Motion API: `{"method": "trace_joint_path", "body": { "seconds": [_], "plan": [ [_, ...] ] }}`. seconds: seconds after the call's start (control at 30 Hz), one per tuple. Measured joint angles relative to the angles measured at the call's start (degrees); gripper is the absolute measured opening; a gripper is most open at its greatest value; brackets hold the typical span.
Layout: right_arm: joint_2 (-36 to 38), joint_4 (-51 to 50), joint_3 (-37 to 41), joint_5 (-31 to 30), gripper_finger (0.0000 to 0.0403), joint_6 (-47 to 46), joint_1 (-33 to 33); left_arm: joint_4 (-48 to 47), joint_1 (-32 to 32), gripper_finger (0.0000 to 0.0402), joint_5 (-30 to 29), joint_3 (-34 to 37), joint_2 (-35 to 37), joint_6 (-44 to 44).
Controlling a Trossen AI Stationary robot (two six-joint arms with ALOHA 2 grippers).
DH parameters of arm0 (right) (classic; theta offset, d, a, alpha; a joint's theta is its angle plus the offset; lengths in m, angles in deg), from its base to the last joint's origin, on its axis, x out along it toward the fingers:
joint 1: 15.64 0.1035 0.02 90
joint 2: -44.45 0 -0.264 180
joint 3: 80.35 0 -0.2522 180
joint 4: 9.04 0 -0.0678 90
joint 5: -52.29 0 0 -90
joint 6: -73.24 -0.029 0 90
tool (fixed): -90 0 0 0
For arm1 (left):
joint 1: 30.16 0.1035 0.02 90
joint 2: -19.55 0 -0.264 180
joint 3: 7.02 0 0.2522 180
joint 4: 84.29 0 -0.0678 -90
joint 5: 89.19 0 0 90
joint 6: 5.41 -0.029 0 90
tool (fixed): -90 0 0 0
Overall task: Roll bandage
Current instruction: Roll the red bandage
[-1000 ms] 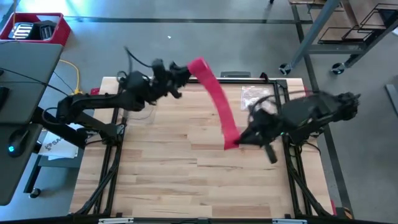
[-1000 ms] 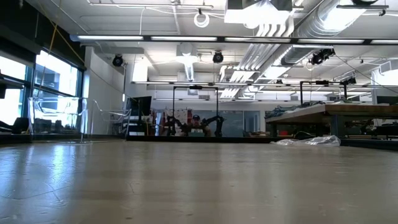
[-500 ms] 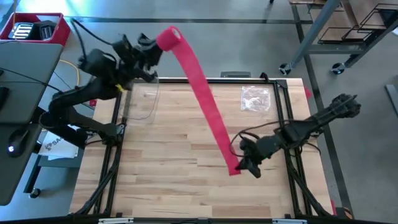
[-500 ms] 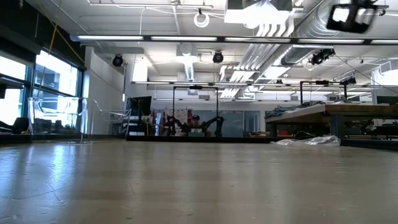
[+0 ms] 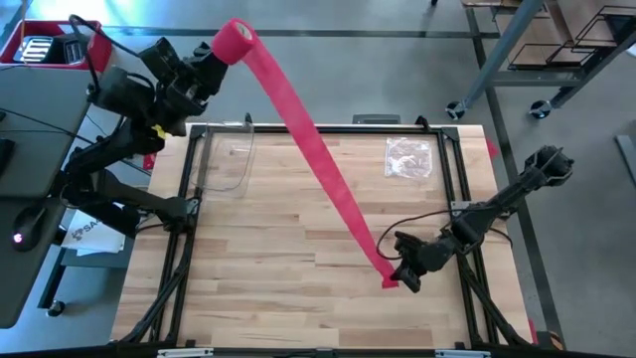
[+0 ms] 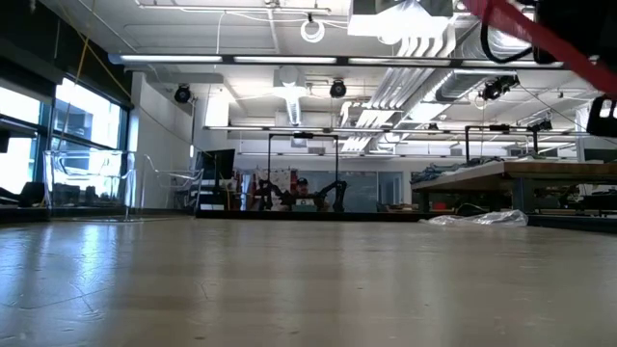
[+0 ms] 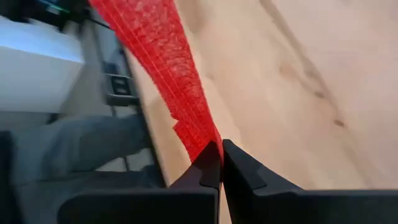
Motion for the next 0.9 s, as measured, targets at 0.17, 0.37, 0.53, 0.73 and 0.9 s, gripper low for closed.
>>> {"method": "trace_joint_path", "body": {
  "seconds": [0.17,0.37,0.53,0.73,0.9],
  "plan": [
    [0.02,-10.34,-0.04,-0.24,0.0,-2.58,-0.76,-0.14,0.0,0.0014,10.9,0.0,-0.56,8.0],
    [0.02,-27.42,-0.04,-0.33,0.0,-6.88,-0.19,0.15,-1.56,0.0014,25.31,0.01,-0.85,20.11],
    [0.02,-30.3,1.68,0.52,0.0,-7.07,1.61,2.56,-3.2,0.0014,26.6,0.04,0.5,22.07],
    [0.0,-24.81,7.48,6.73,0.0,-11.96,4.64,3.25,-3.2,0.0014,23.71,0.04,3.5,18.15],
    [0.04,-18.52,9.12,6.15,0.0,-14.52,7.06,3.19,-2.8,0.0014,19.41,0.04,5.33,12.9]
  ]
}}
